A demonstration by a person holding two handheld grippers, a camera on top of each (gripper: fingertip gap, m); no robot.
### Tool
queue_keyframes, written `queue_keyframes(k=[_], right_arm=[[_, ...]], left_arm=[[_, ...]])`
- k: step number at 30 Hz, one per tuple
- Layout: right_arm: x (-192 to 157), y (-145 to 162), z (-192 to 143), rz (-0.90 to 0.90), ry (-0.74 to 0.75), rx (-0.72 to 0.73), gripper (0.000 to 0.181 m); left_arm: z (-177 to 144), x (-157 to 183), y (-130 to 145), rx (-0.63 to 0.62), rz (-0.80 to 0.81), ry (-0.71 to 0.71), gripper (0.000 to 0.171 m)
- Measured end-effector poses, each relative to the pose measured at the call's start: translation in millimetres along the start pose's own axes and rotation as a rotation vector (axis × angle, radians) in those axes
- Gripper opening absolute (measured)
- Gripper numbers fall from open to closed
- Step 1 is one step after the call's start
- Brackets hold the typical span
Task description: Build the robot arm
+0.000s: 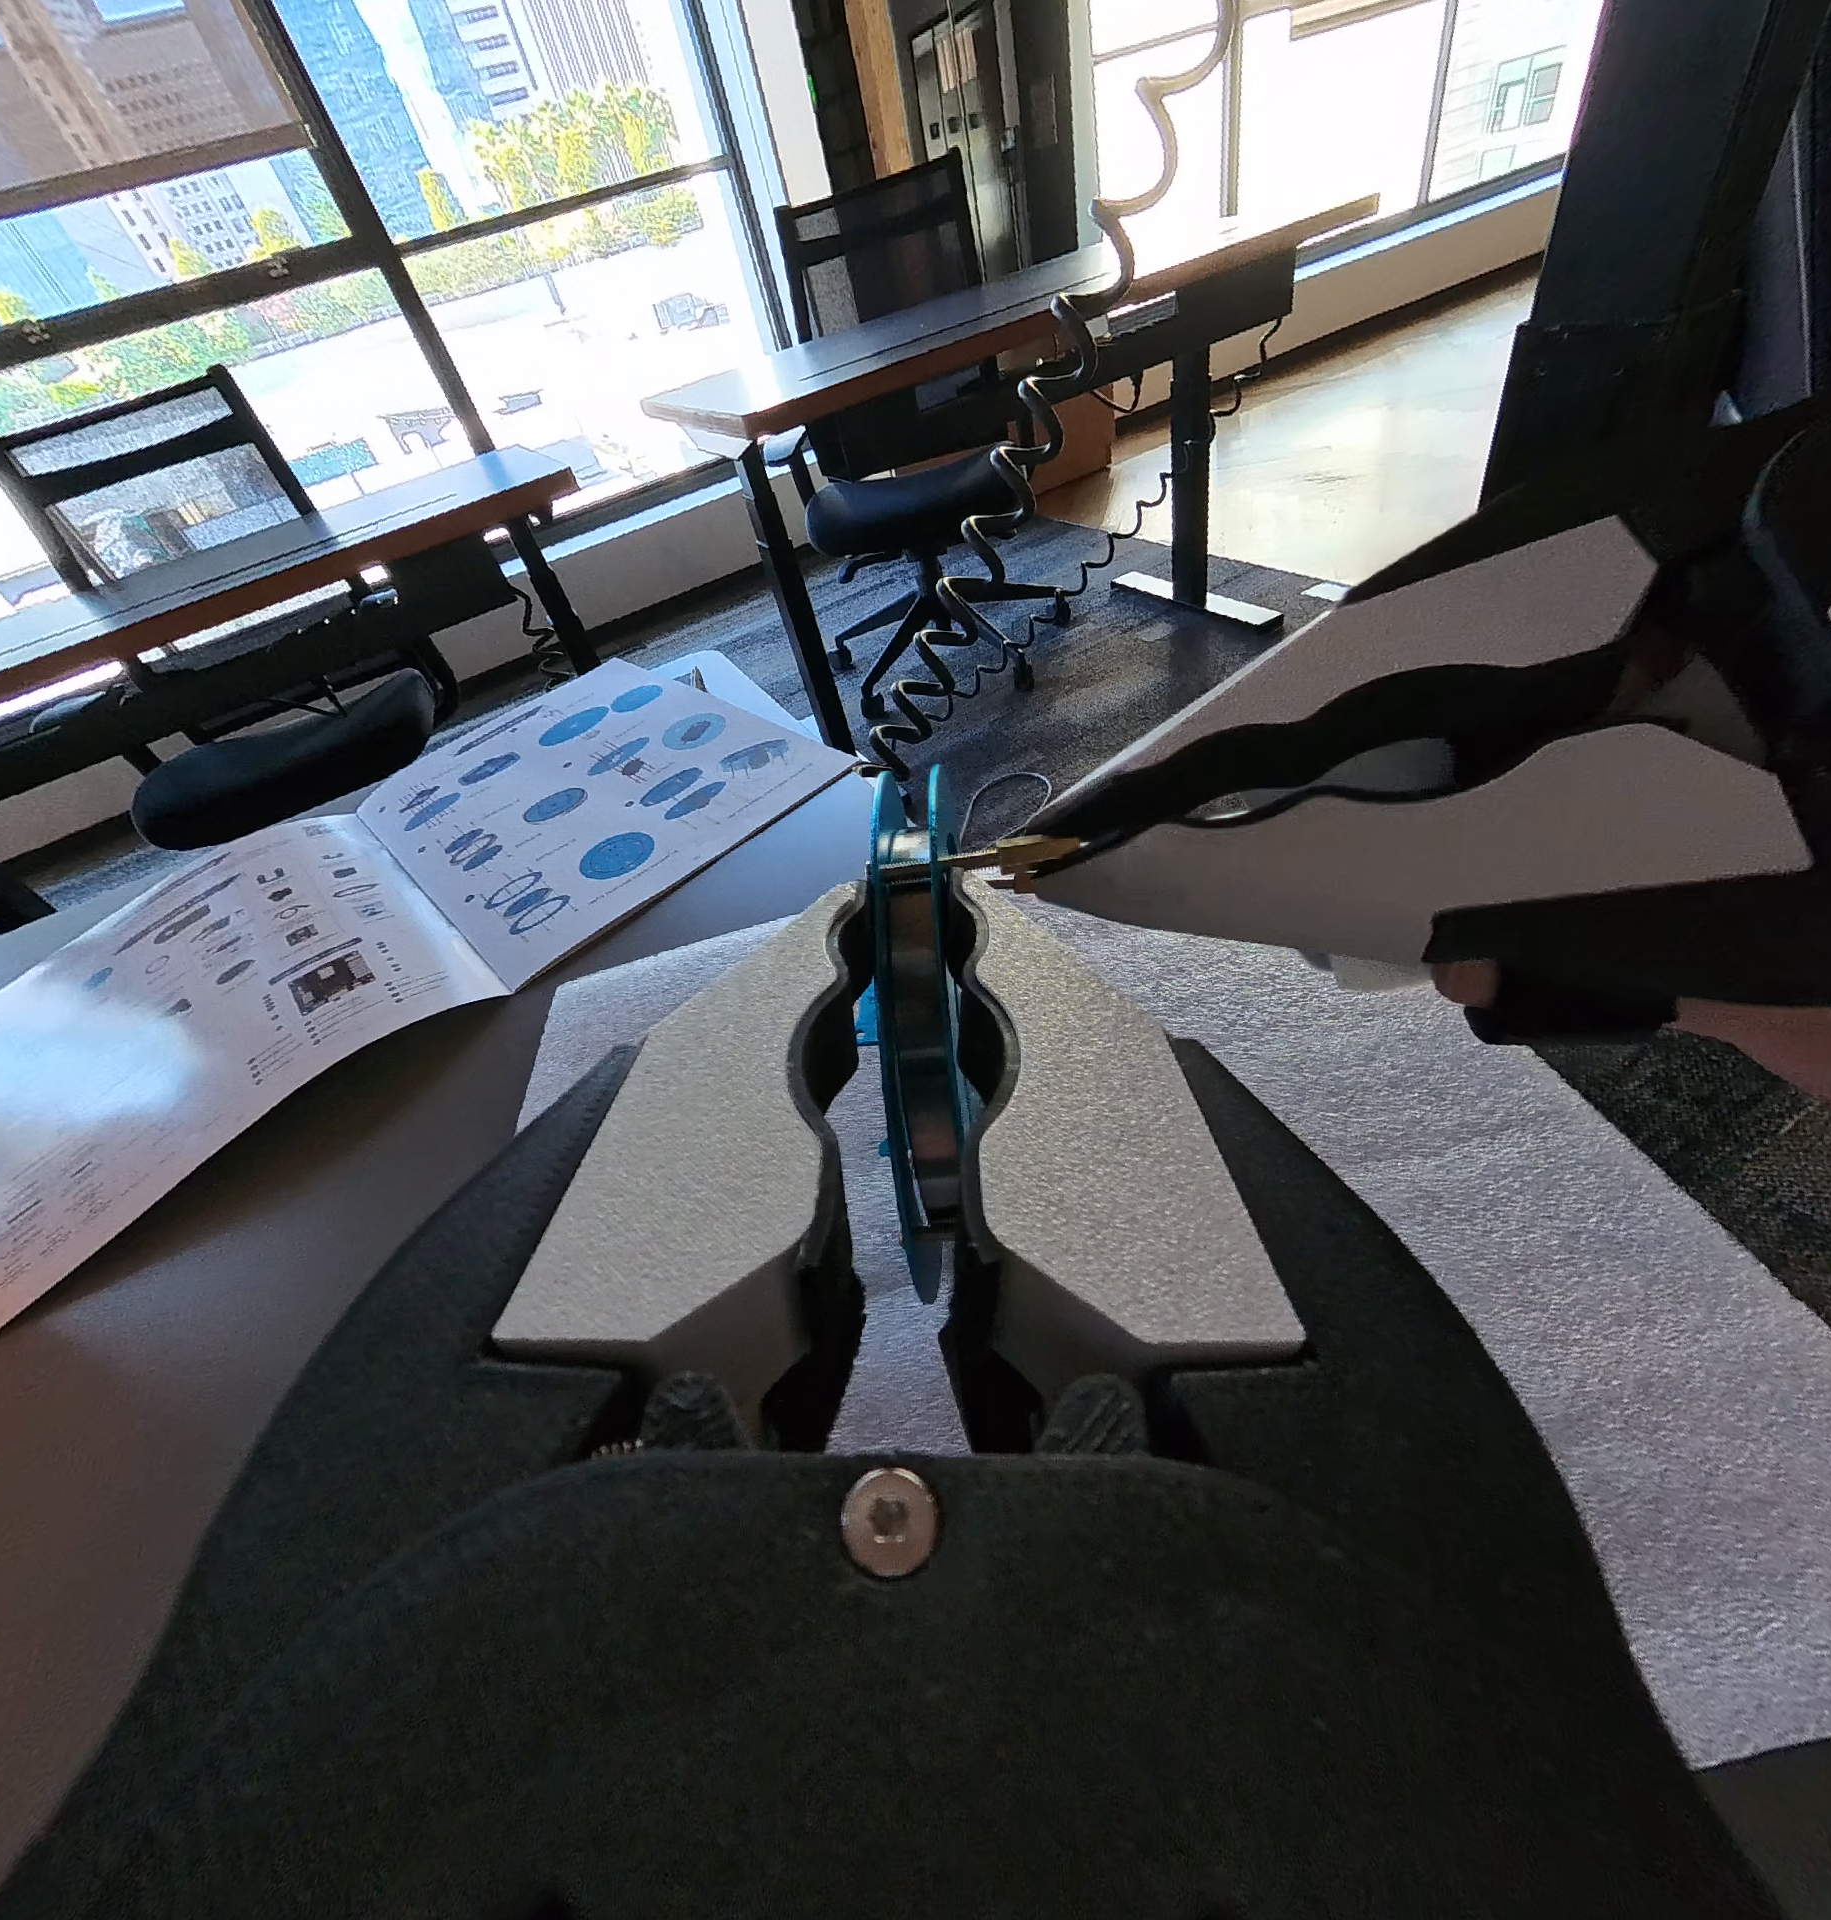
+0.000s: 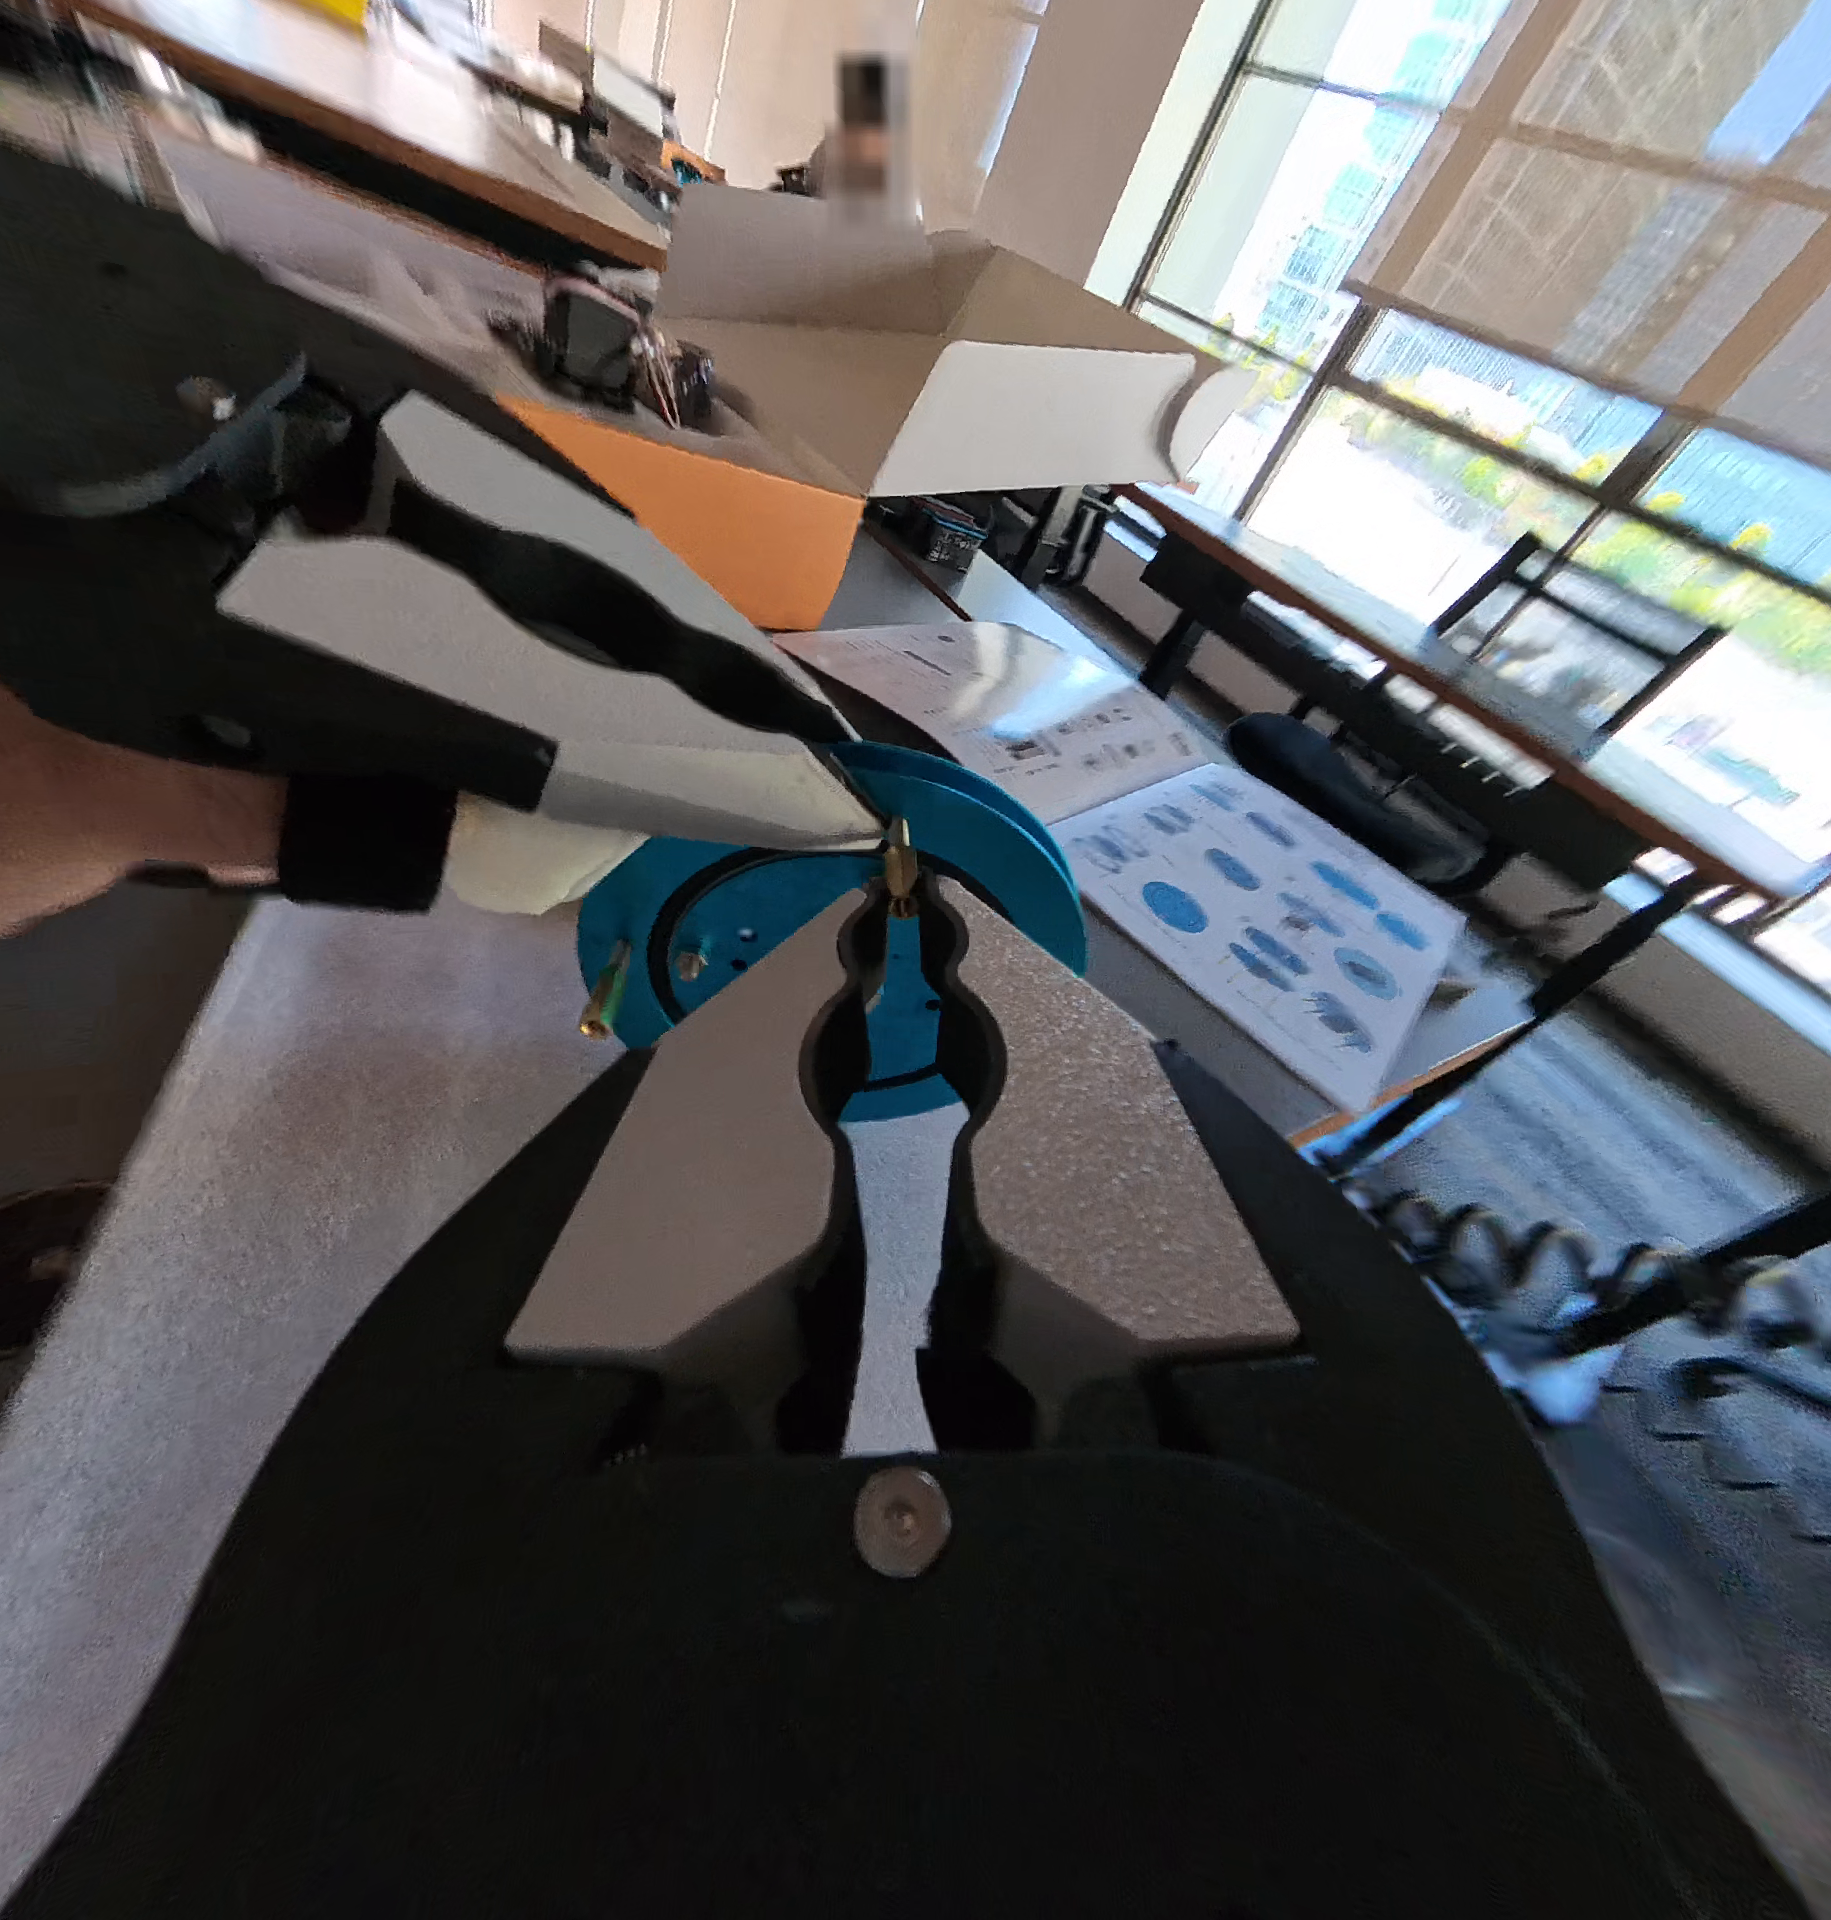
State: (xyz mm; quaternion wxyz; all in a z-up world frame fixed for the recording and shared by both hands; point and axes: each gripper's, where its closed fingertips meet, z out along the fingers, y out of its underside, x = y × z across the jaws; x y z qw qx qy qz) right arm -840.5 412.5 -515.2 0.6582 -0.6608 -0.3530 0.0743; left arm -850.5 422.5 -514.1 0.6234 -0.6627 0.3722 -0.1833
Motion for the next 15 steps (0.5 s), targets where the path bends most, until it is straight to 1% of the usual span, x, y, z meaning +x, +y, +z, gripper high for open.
queue_keyframes(k=[1,2,5,6,7,8,11,12,13,15], right_arm=[[-0.9,0.0,1.1,0.138,-0.034,0.017,0.004],[-1.9,-0.5,2.0,0.345,-0.087,0.045,0.004],[-4.0,-1.0,2.5,1.140,-0.333,0.121,0.004],[-4.6,-2.0,1.8,1.326,-0.408,0.143,0.004],[-4.8,-2.1,1.2,1.396,-0.448,0.157,0.005],[-4.7,-1.1,0.6,1.333,-0.434,0.161,0.004],[-3.4,-0.6,-1.8,1.006,-0.307,0.109,0.004],[-3.1,-0.5,-2.1,0.941,-0.286,0.093,0.004],[-2.5,-0.5,-2.4,0.922,-0.281,0.088,0.004],[-1.9,-0.1,-3.2,0.934,-0.304,0.090,0.004]], left_arm=[[-0.1,-0.9,0.2,0.002,-0.004,-0.003,0.011],[-0.4,-1.7,0.4,0.004,-0.010,-0.004,0.011],[-0.7,-2.6,0.5,0.008,-0.011,-0.012,0.011],[-0.6,-2.2,0.4,0.006,-0.002,-0.017,0.011],[-0.6,-1.6,0.2,0.005,0.008,-0.020,0.011],[-0.7,-0.8,0.1,0.005,0.014,-0.020,0.011],[-0.5,2.1,-1.3,0.020,0.035,-0.005,0.011],[-0.3,2.6,-1.7,0.026,0.038,0.003,0.011],[0.0,3.3,-1.5,0.027,0.030,0.019,0.011],[0.8,1.5,-0.2,0.024,0.004,0.044,0.024]])
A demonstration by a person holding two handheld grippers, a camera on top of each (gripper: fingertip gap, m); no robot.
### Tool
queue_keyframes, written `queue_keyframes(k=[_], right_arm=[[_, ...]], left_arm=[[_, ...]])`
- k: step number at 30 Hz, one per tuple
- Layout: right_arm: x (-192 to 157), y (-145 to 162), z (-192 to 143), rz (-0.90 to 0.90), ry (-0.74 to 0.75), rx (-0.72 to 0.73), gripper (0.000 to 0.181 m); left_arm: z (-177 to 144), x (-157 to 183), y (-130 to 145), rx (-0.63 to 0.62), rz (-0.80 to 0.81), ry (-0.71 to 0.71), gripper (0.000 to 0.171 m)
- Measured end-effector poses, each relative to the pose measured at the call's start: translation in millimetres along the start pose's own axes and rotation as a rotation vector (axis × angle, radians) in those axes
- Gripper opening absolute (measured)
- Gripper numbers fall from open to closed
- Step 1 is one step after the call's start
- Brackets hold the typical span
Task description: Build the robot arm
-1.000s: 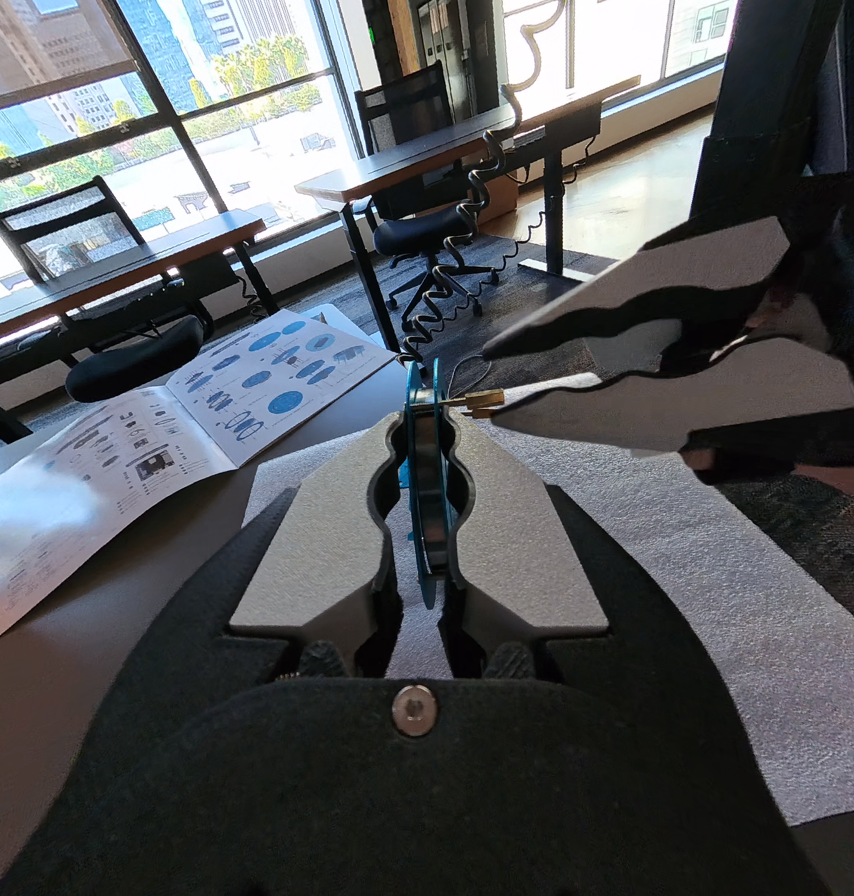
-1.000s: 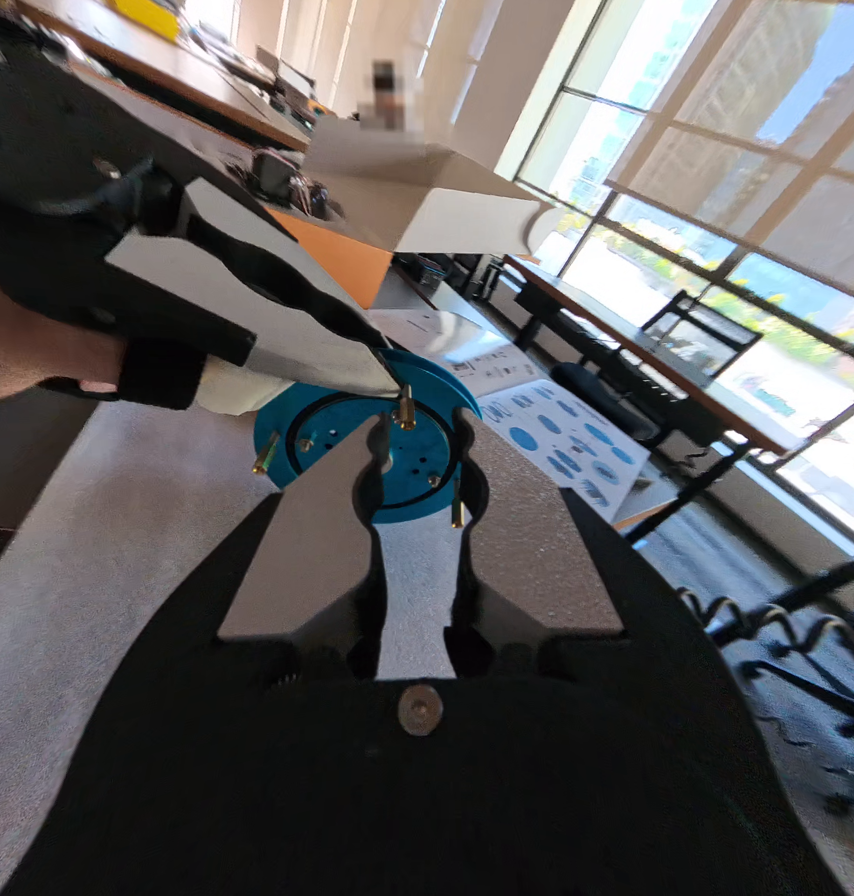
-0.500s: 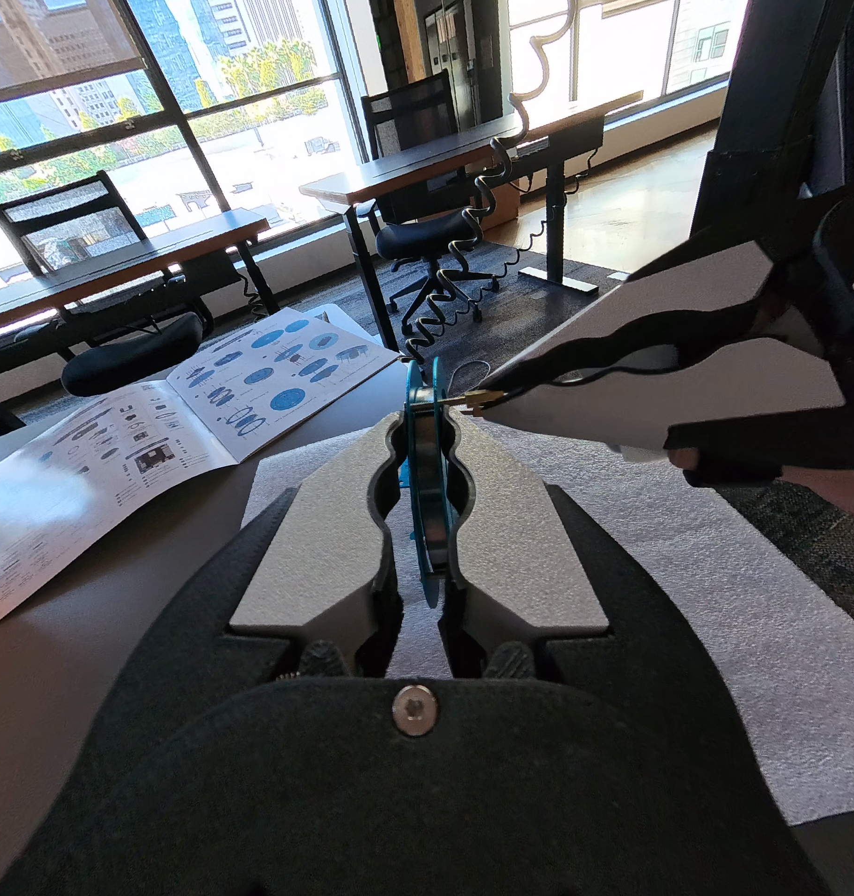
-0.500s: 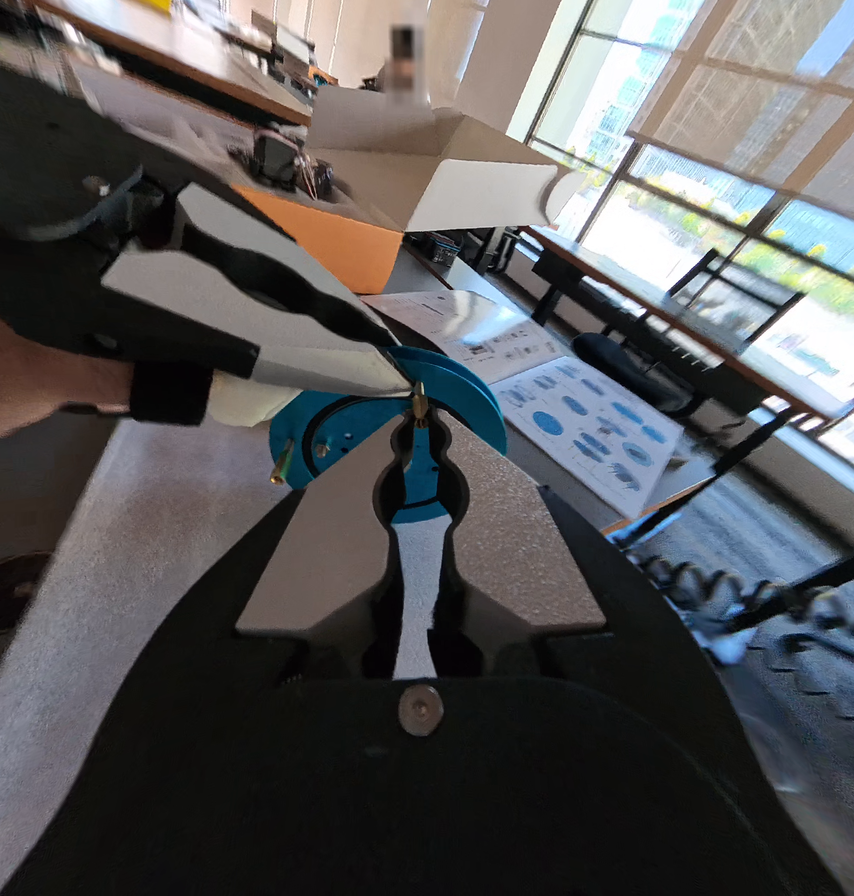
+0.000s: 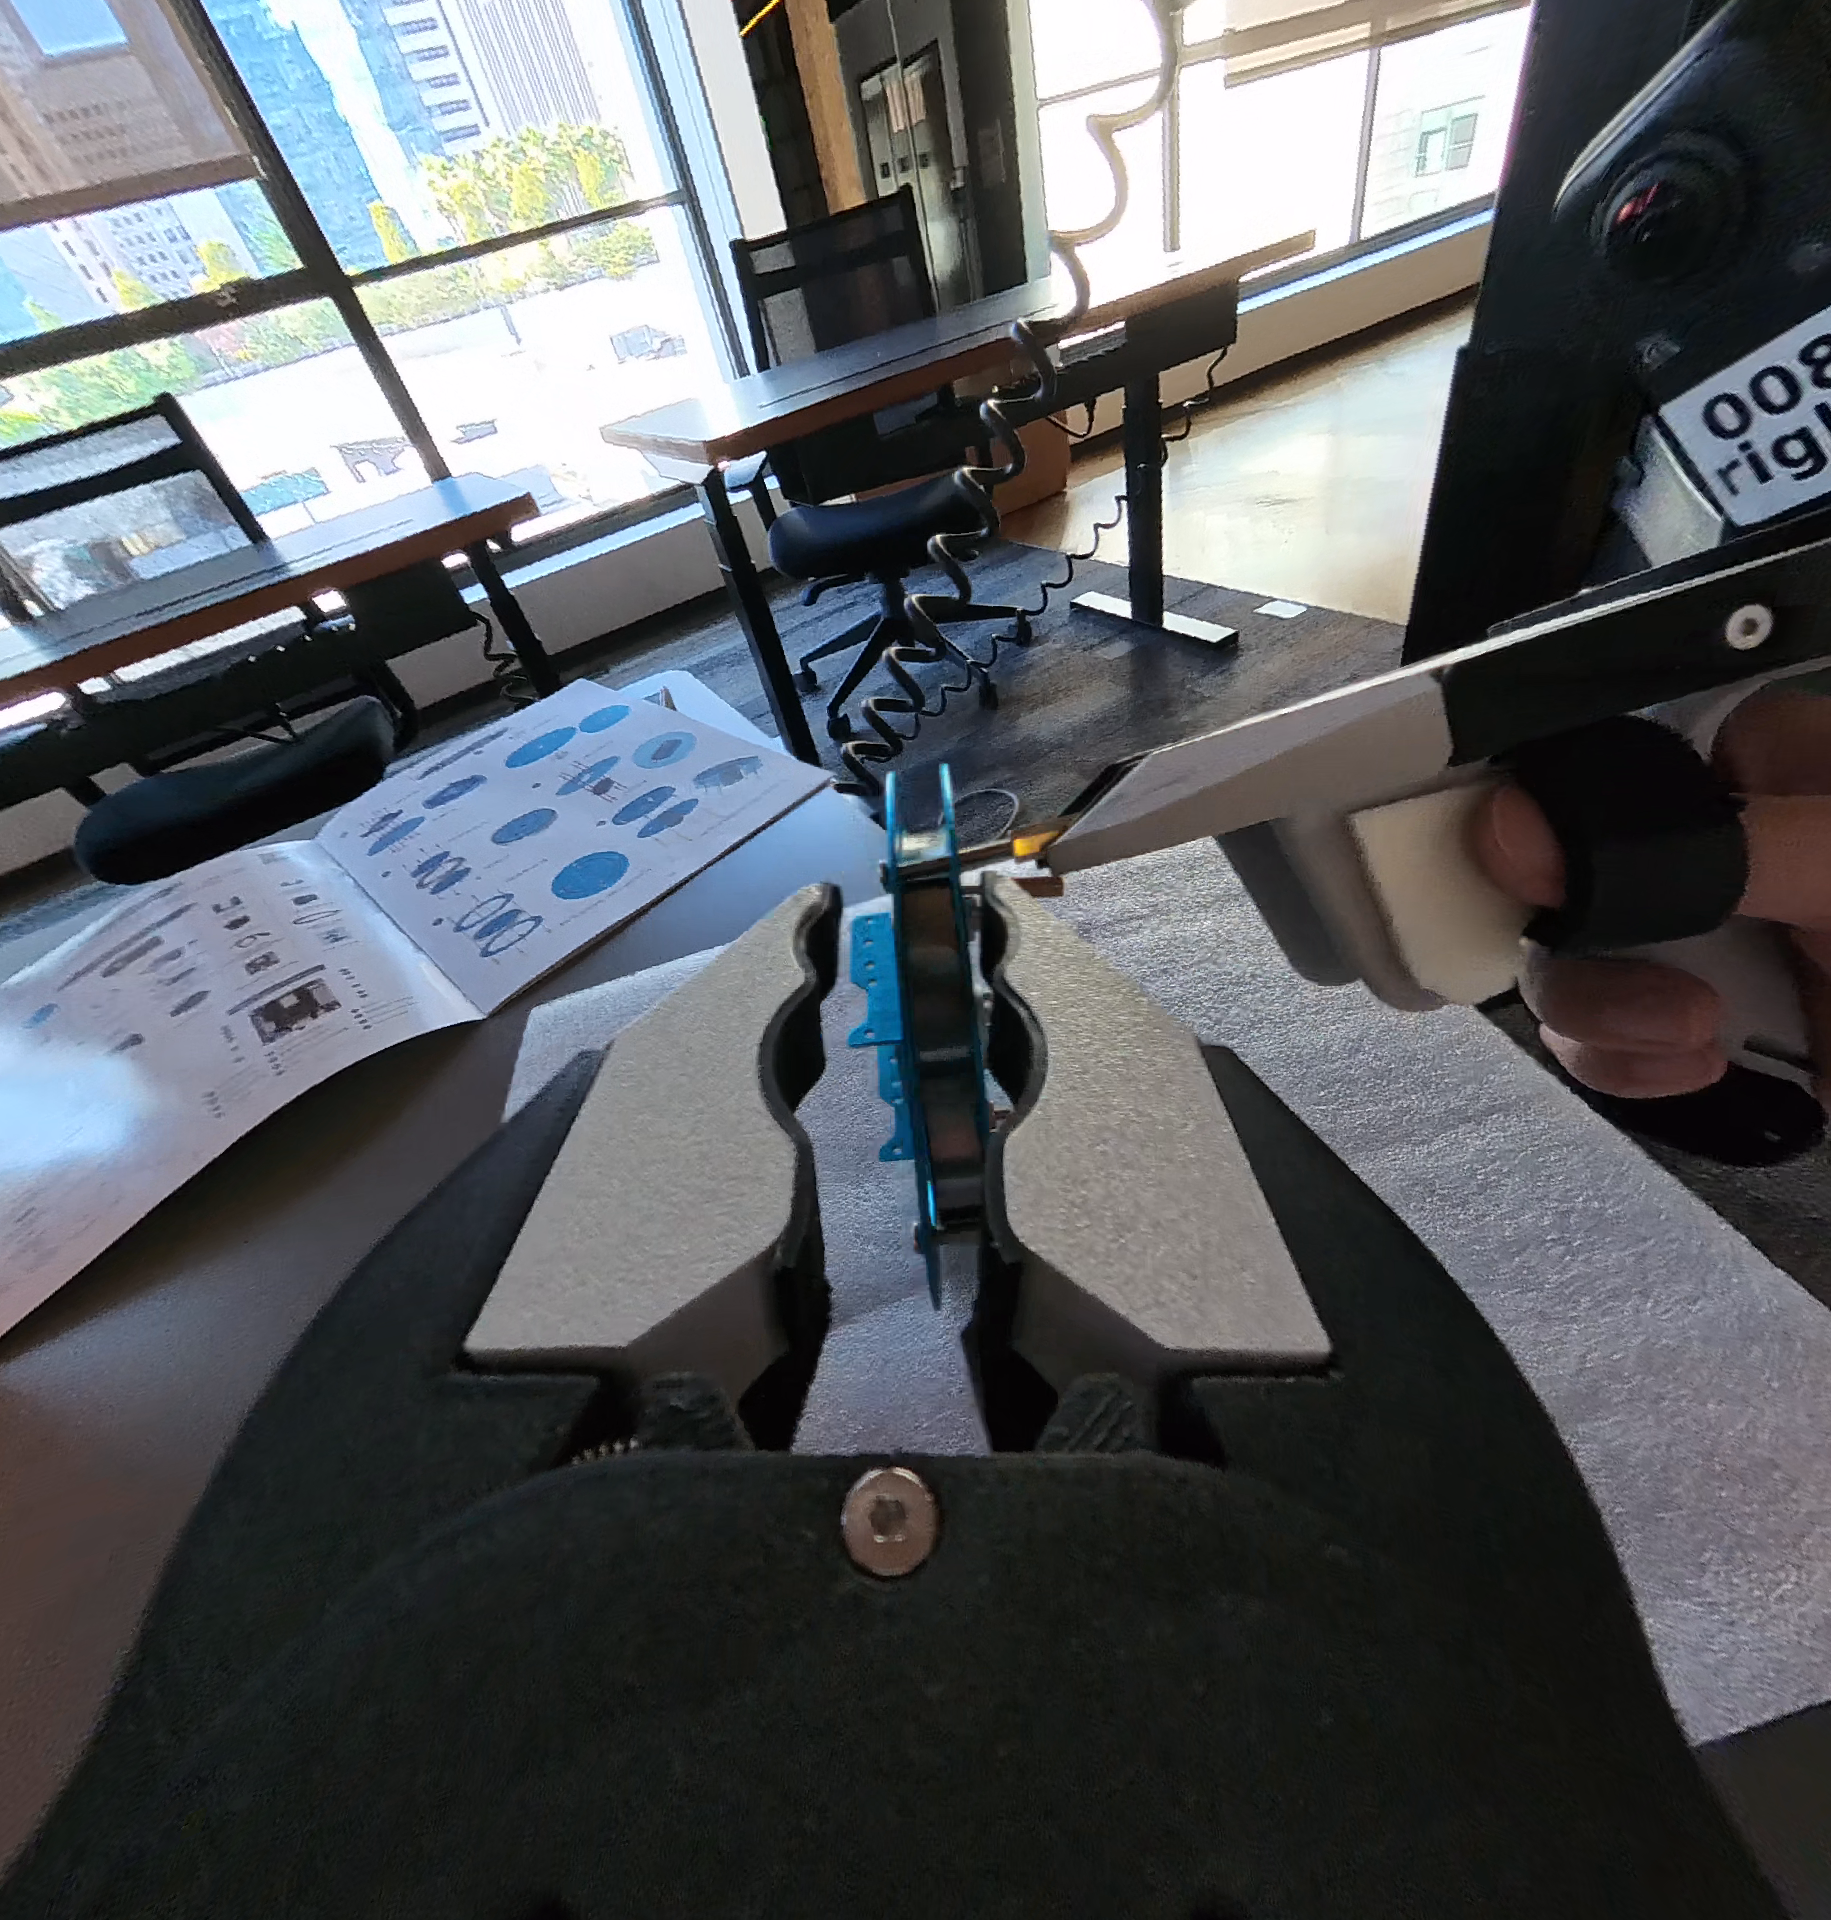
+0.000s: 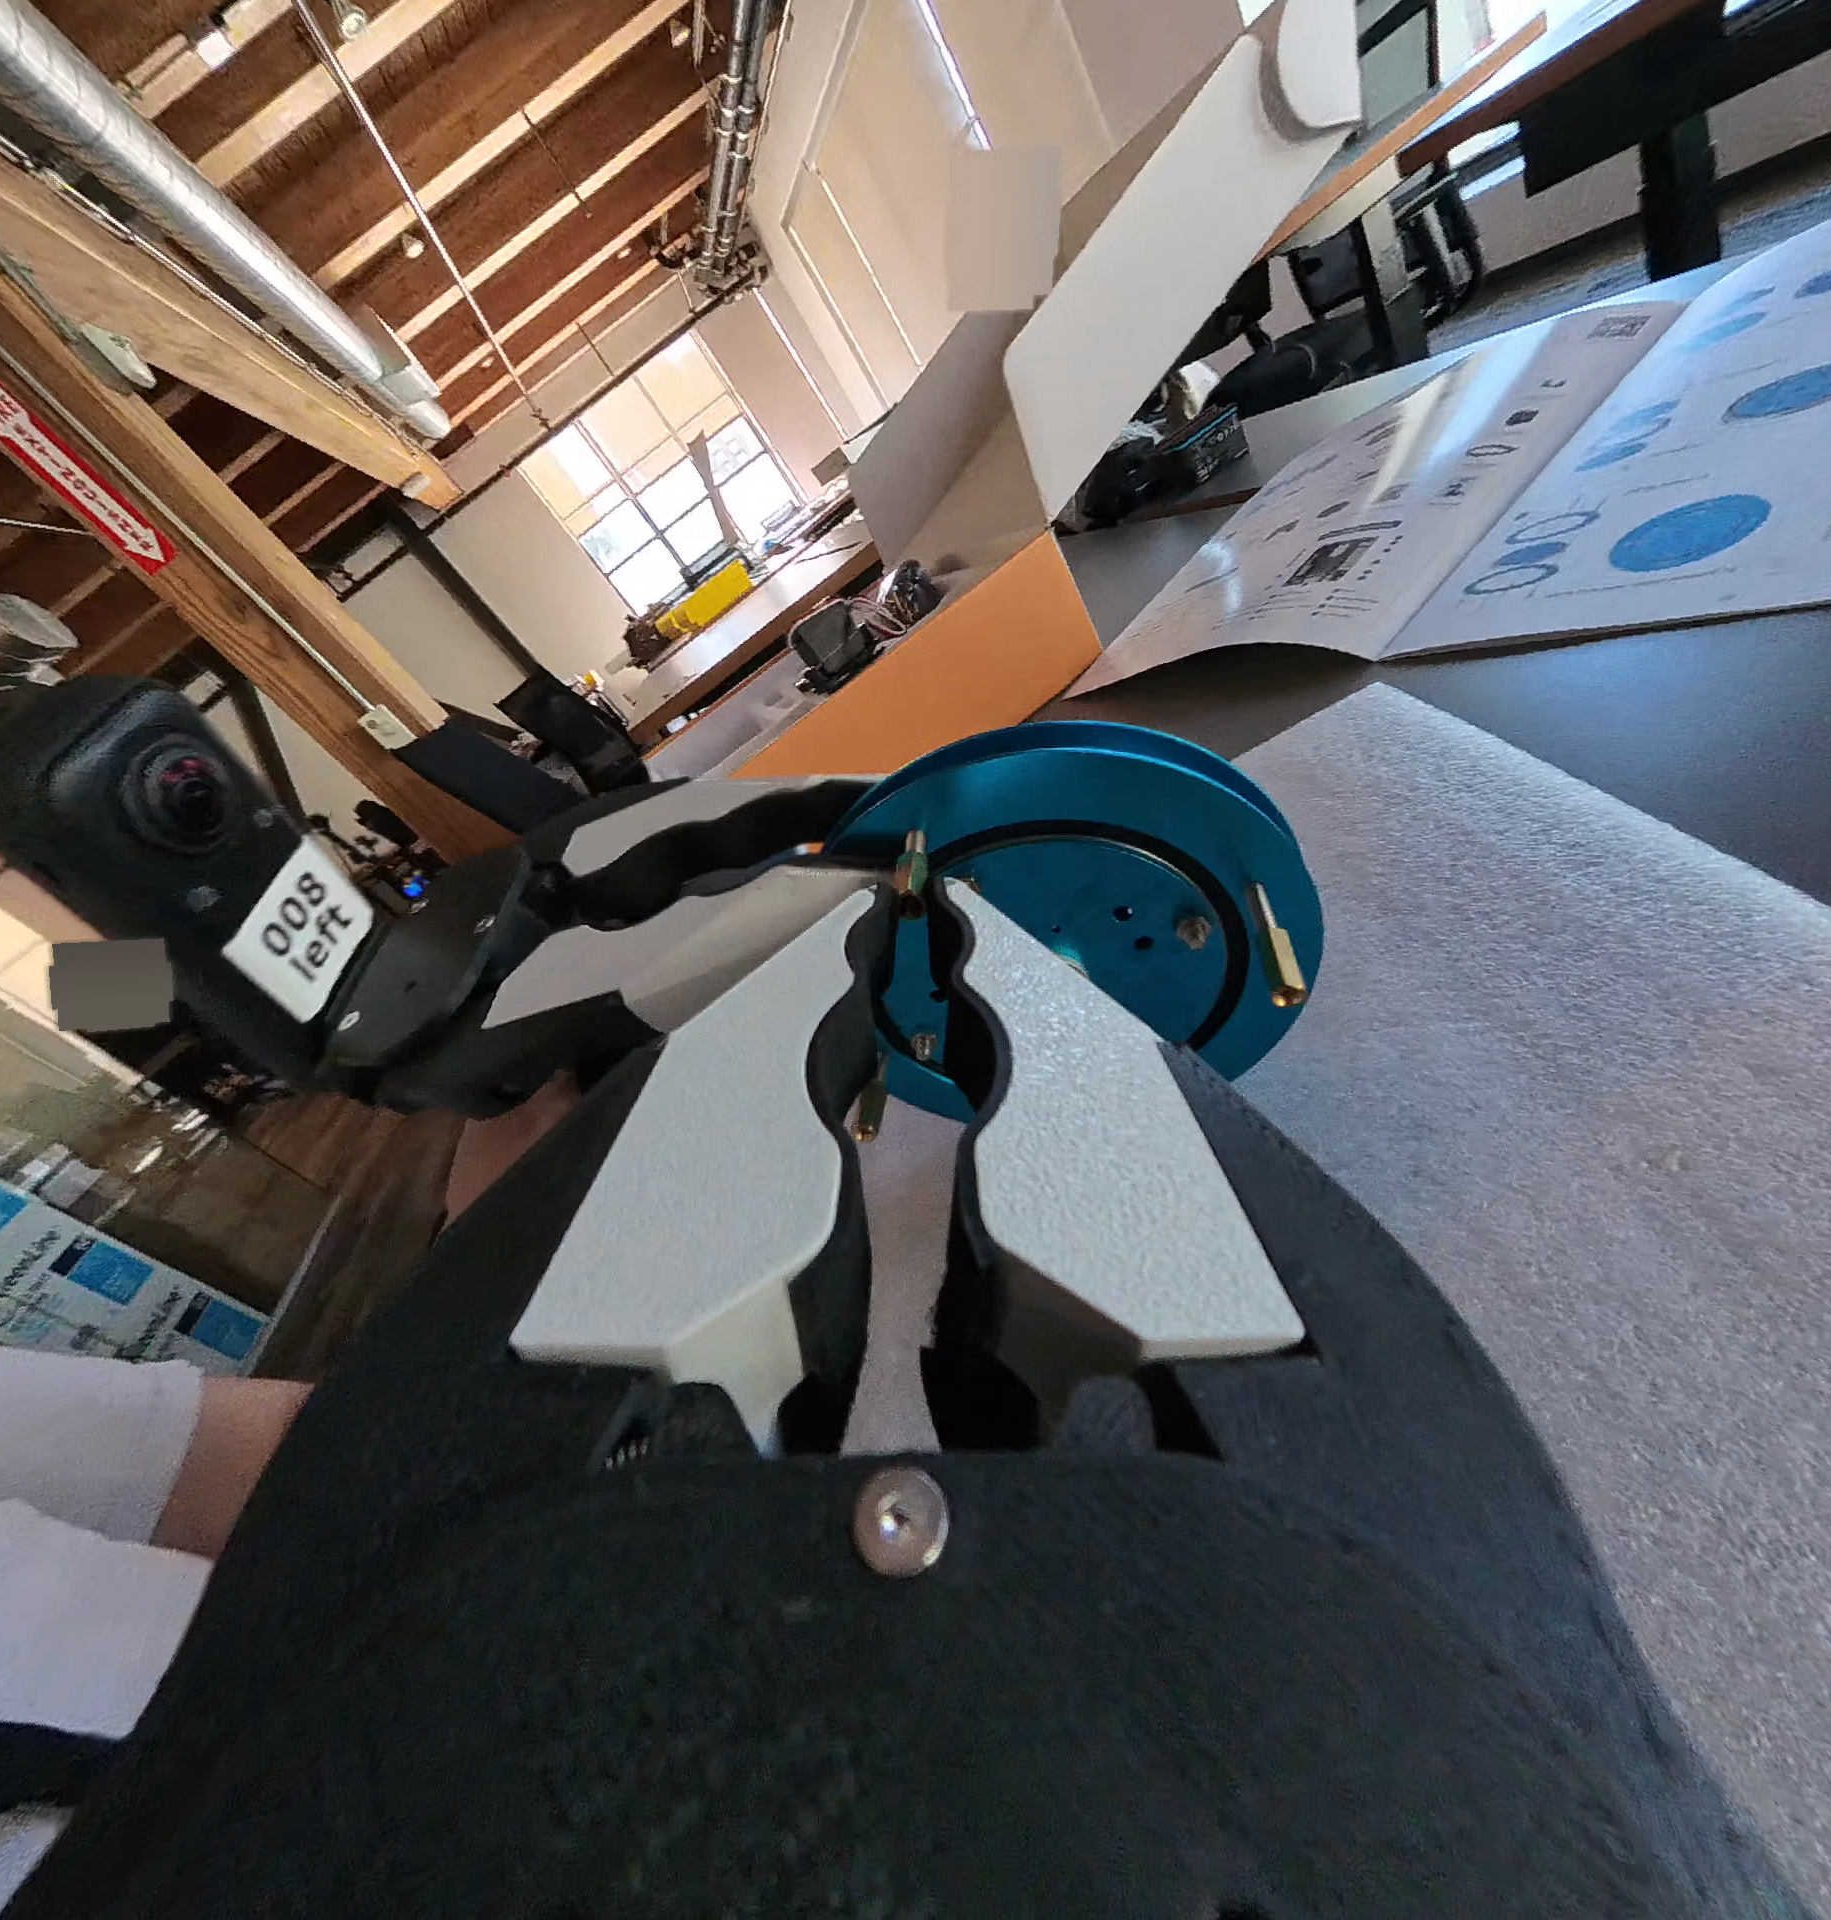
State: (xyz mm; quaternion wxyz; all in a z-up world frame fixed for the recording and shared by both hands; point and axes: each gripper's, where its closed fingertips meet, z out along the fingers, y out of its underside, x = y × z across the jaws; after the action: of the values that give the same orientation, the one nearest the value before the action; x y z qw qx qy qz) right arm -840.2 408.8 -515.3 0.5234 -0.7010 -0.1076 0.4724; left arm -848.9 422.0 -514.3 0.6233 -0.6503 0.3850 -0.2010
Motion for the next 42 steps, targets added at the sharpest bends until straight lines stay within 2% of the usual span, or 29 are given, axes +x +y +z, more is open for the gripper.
queue_keyframes(k=[2,4,7,12,14,25,28,32,35,38,42], right_arm=[[0,0,-1,0.027,-0.026,-0.007,0.004],[1,0,-1,0.019,-0.031,-0.013,0.004],[0,0,0,0.001,-0.034,-0.026,0.004],[1,-1,1,0.006,-0.034,-0.028,0.004],[0,0,2,0.006,-0.038,-0.029,0.004],[0,-1,4,-0.007,-0.047,0.024,0.004],[-1,-1,2,-0.159,-0.017,0.027,0.013],[4,-4,-2,-0.582,0.162,-0.040,0.011],[1,-5,0,-0.785,0.225,-0.095,0.010],[-2,-3,3,-0.820,0.229,-0.112,0.006],[-3,-3,2,-0.764,0.257,-0.076,0.004]], left_arm=[[0,-1,1,0.000,0.000,0.039,0.031],[0,6,-1,0.018,0.022,0.121,0.029],[-2,7,-9,0.058,0.061,0.153,0.016],[-1,4,-9,0.031,0.054,0.153,0.014],[0,1,-8,0.036,0.056,0.132,0.021],[0,0,-4,0.021,-0.036,0.145,0.015],[0,-2,-4,0.027,-0.030,0.125,0.014],[-1,-4,-3,0.026,-0.030,0.123,0.014],[-1,-2,-3,0.024,-0.029,0.132,0.014],[-2,2,-4,0.029,-0.024,0.139,0.015],[-2,3,-4,0.032,-0.058,0.142,0.014]])
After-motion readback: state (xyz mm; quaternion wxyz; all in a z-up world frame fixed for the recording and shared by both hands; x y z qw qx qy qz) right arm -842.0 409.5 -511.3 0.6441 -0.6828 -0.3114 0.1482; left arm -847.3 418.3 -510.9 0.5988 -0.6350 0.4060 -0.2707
